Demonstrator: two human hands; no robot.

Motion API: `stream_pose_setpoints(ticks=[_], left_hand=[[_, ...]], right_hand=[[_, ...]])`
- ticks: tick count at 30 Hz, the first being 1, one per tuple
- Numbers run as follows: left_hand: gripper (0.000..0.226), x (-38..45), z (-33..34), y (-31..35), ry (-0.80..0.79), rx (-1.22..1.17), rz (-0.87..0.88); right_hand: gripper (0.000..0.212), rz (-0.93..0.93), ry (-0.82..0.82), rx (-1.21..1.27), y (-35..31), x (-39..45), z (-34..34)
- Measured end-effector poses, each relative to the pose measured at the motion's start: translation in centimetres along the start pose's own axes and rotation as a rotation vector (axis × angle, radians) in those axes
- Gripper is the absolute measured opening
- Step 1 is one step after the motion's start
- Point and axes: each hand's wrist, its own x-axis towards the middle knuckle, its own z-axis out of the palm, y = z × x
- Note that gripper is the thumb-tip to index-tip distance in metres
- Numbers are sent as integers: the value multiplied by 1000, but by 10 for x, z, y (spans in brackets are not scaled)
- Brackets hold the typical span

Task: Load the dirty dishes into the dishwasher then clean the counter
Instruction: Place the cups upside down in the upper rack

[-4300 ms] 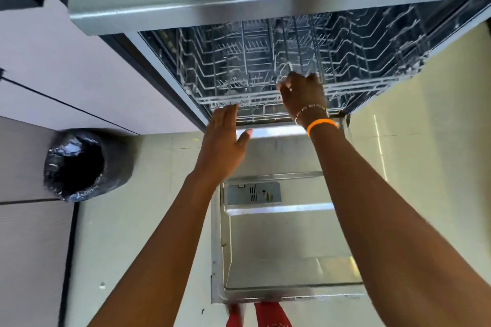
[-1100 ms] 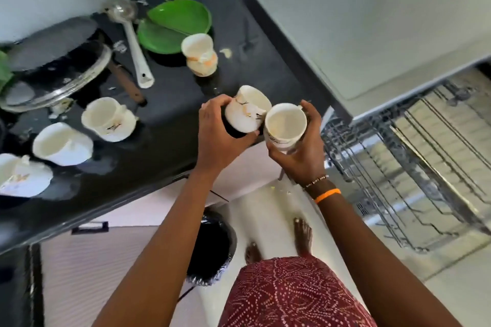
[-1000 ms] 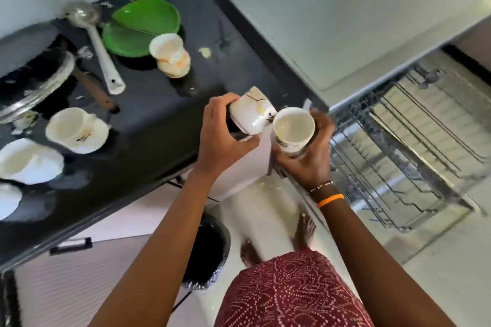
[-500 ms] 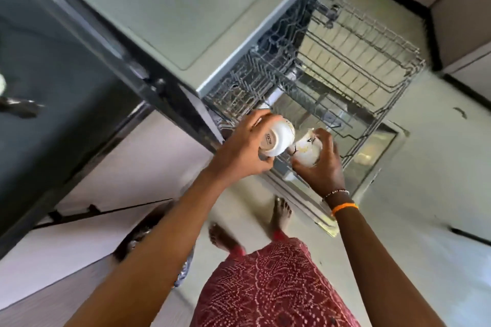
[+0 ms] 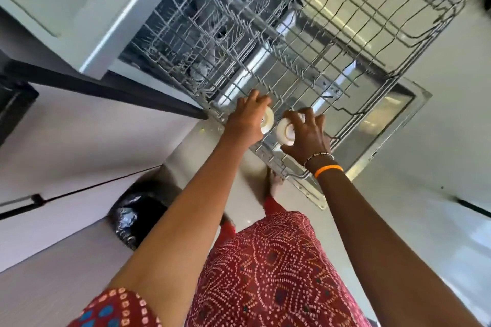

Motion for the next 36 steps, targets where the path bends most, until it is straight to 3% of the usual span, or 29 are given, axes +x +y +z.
stream_pose_setpoints(ticks=[8,14,19,22,30,36], left_hand=[[76,20,9,2,-74,25,-98],[54,19,3,-7,-62,-153,-147],[40,-21,-25,-10,183,-456,-192],[27,-63,-45,-24,350,-697,-288],[16,-184,-99,-88,874,-962,-567],[16,-270,-132,-148,1227,-1005,-649]], right_hand=[[73,3,-212,24,8,5,13],[59,-47,-330,-10,11,15,4],[35,-36,-142,206,-25,14,-21],[29,-131,-108,338,-72,7,-35],[23,-415,-292,645,-233,-38,-47],[25,-665,-364,610,-352,-70,-34]])
